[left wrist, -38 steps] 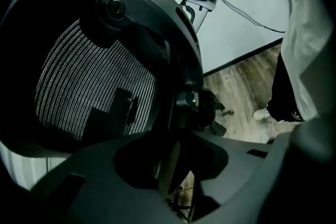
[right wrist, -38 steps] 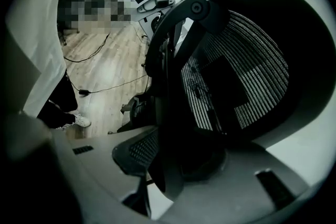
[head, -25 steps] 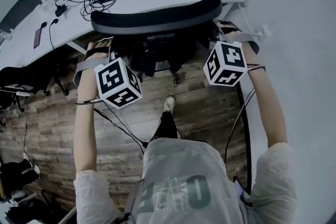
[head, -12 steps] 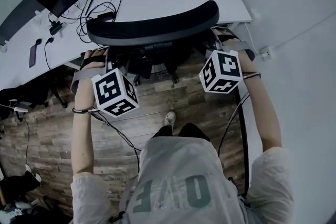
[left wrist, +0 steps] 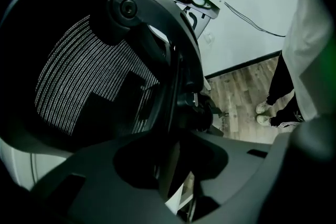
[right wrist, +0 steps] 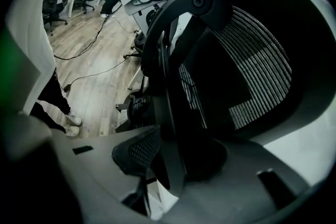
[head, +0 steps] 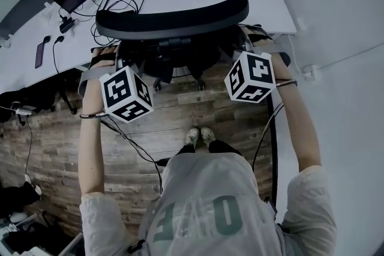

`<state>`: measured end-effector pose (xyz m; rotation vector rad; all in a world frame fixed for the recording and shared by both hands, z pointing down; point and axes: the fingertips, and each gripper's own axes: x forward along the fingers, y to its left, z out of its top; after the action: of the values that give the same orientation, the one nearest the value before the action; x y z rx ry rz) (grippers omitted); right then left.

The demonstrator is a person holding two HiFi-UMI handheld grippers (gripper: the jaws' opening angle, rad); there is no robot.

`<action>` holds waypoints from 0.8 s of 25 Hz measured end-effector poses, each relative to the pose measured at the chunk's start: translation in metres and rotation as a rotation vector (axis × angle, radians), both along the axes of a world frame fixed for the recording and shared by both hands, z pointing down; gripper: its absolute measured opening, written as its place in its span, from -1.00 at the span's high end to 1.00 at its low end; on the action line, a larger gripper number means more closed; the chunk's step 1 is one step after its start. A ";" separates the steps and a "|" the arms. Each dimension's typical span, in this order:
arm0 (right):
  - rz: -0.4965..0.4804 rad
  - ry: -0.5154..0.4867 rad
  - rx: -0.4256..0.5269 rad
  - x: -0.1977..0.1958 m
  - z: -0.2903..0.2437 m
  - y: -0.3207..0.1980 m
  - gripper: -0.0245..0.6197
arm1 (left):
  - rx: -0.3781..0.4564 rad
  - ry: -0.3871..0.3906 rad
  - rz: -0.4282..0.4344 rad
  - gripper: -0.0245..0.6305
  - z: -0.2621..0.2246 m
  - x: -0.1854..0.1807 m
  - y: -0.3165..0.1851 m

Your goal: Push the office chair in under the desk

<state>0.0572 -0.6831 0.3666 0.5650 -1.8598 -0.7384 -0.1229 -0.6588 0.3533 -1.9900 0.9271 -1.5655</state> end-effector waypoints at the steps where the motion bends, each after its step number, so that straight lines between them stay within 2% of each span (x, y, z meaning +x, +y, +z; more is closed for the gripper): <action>1: 0.000 0.002 -0.007 0.000 0.000 -0.002 0.50 | -0.003 0.010 0.002 0.53 0.000 0.000 -0.001; 14: -0.047 -0.053 -0.013 -0.001 -0.002 -0.005 0.50 | 0.017 0.031 -0.045 0.51 -0.001 -0.001 -0.004; 16: -0.053 -0.096 -0.046 0.000 -0.002 -0.006 0.50 | 0.022 0.042 -0.057 0.51 0.000 0.000 -0.004; 18: -0.031 -0.181 -0.103 0.000 -0.005 -0.005 0.50 | 0.024 0.054 -0.082 0.51 0.000 -0.001 -0.003; 20: -0.003 -0.254 -0.121 0.000 -0.018 -0.004 0.50 | 0.059 0.093 -0.126 0.50 -0.009 -0.006 0.000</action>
<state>0.0575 -0.6870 0.3486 0.5996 -2.1243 -0.5718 -0.1292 -0.6593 0.3441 -2.0121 1.1418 -1.5038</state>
